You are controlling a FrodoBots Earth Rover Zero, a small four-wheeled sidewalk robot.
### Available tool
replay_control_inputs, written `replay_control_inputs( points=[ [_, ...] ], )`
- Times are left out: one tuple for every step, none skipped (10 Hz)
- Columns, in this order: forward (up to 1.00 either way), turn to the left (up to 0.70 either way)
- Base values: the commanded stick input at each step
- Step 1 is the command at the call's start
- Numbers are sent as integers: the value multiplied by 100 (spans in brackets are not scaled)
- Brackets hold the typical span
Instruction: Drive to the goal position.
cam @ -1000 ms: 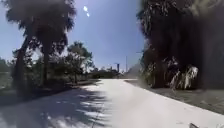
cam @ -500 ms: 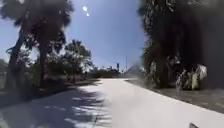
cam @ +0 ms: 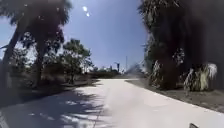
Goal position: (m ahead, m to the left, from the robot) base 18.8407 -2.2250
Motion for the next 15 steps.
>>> replay_control_inputs(
  points=[
    [70,14],
    [70,14],
    [70,14],
    [70,14],
    [70,14],
    [70,9],
    [70,0],
    [70,0],
    [70,0],
    [70,0],
    [70,0],
    [70,0],
    [70,0],
    [70,0],
    [70,0]
  ],
)
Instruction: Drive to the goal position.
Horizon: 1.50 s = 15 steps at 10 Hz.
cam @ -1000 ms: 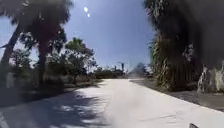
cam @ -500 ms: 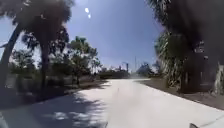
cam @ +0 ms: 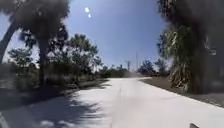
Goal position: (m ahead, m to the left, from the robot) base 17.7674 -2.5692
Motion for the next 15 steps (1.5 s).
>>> replay_control_inputs(
  points=[
    [70,0],
    [70,0],
    [70,0],
    [70,0],
    [70,0],
    [70,0],
    [70,0],
    [70,0],
    [70,0],
    [70,0],
    [70,0],
    [70,0],
    [70,0],
    [70,0],
    [70,0]
  ],
)
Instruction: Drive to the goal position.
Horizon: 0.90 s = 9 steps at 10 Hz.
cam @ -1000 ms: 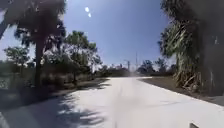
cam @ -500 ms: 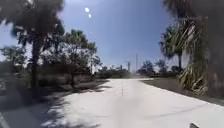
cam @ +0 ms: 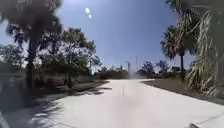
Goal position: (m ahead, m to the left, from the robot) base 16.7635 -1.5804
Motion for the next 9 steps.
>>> replay_control_inputs(
  points=[
    [70,0],
    [70,0],
    [70,0],
    [70,0],
    [70,0],
    [70,0],
    [70,0],
    [70,0],
    [70,0]
  ],
)
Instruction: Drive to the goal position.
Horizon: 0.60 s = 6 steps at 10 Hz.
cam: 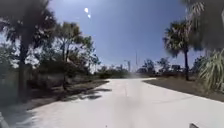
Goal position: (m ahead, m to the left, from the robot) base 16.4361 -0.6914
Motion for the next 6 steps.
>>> replay_control_inputs(
  points=[
    [70,0],
    [70,0],
    [70,0],
    [70,0],
    [70,0],
    [70,0]
  ],
)
